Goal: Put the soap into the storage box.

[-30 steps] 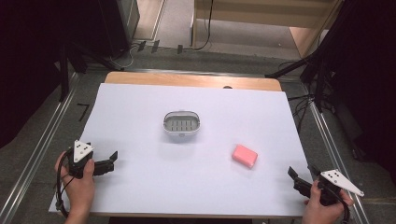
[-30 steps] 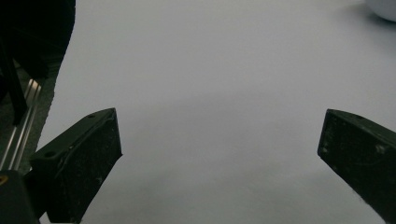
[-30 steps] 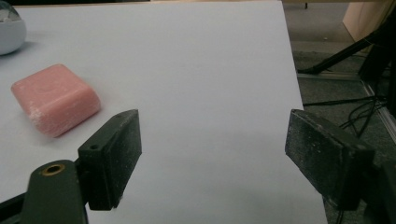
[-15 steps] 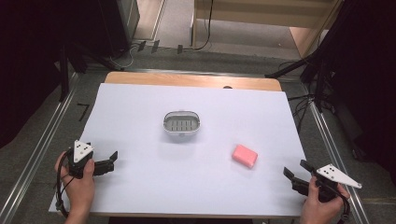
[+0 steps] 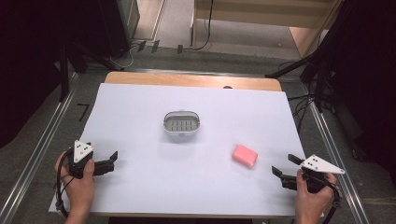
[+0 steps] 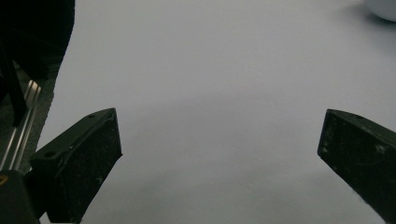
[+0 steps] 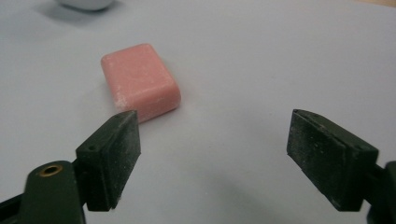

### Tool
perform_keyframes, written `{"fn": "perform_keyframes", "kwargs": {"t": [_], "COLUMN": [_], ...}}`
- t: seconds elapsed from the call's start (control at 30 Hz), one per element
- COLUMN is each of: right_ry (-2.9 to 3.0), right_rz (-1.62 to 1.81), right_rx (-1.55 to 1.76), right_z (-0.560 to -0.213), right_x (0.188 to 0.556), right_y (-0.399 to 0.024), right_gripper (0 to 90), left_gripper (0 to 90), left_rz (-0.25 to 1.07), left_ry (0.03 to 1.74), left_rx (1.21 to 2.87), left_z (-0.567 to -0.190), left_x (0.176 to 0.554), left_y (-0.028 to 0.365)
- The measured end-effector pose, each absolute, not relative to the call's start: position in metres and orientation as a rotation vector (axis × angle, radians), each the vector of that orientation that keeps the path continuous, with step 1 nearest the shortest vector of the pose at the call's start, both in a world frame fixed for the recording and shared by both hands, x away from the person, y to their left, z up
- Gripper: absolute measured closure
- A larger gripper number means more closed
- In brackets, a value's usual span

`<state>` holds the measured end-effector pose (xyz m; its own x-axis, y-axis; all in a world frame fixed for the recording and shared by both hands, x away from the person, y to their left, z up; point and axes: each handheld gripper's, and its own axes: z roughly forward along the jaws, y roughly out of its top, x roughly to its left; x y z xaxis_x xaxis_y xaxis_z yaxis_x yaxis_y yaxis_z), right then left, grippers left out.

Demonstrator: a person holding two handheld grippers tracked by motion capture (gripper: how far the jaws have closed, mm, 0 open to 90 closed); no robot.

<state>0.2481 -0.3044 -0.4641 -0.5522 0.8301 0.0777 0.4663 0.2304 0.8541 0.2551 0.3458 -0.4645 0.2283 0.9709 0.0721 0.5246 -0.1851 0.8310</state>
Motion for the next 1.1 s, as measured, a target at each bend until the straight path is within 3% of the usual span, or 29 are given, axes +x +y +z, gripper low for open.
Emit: {"fn": "perform_keyframes", "kwargs": {"t": [0.13, 0.83, 1.0, 1.03, 1.1], "right_ry": [2.191, 2.423, 2.437, 2.46, 2.484], "right_rz": [1.189, 1.045, 1.033, 1.032, 1.027], "right_rx": [1.15, 0.978, 0.951, 0.953, 0.957], "right_z": [-0.463, -0.442, -0.441, -0.442, -0.443], "right_x": [0.255, 0.283, 0.288, 0.29, 0.292], "right_y": [-0.295, -0.263, -0.256, -0.253, -0.25], "right_gripper": [13.1, 15.1, 18.0, 23.9, 24.6], "left_gripper": [0.1, 0.1, 0.1, 0.1, 0.1], "left_rz": [0.827, 0.819, 0.818, 0.818, 0.818], "left_ry": [1.38, 1.382, 1.383, 1.383, 1.382], "left_rx": [1.814, 1.81, 1.809, 1.809, 1.808], "left_z": [-0.465, -0.464, -0.464, -0.464, -0.464], "left_x": [0.255, 0.255, 0.255, 0.255, 0.255], "left_y": [0.346, 0.346, 0.346, 0.346, 0.346]}}
